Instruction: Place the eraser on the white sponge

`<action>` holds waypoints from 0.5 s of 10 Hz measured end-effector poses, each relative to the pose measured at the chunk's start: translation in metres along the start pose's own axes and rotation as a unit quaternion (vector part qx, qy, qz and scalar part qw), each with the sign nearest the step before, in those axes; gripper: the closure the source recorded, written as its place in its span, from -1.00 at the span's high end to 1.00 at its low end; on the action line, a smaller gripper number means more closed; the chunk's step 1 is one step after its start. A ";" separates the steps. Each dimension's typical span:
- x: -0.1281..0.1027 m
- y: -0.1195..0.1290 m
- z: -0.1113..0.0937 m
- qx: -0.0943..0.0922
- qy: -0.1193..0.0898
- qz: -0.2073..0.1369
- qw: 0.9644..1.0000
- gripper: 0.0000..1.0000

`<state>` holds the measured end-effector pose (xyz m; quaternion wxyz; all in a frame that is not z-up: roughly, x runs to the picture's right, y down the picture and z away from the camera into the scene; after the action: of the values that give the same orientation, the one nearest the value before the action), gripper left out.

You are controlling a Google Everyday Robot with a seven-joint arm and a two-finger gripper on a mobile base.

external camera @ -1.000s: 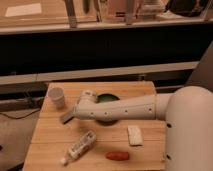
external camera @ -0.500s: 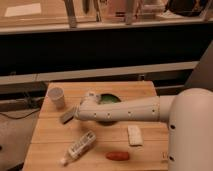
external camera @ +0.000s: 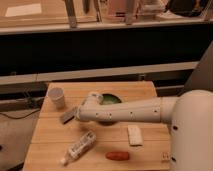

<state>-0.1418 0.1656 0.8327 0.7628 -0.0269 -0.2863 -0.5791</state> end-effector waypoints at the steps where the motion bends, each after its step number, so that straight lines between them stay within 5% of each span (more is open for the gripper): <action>1: 0.001 0.000 -0.001 0.010 -0.003 0.003 1.000 -0.27; 5: 0.001 -0.003 0.003 0.054 -0.045 0.034 0.997 0.51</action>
<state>-0.1451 0.1651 0.8349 0.7687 -0.0217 -0.3500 -0.5350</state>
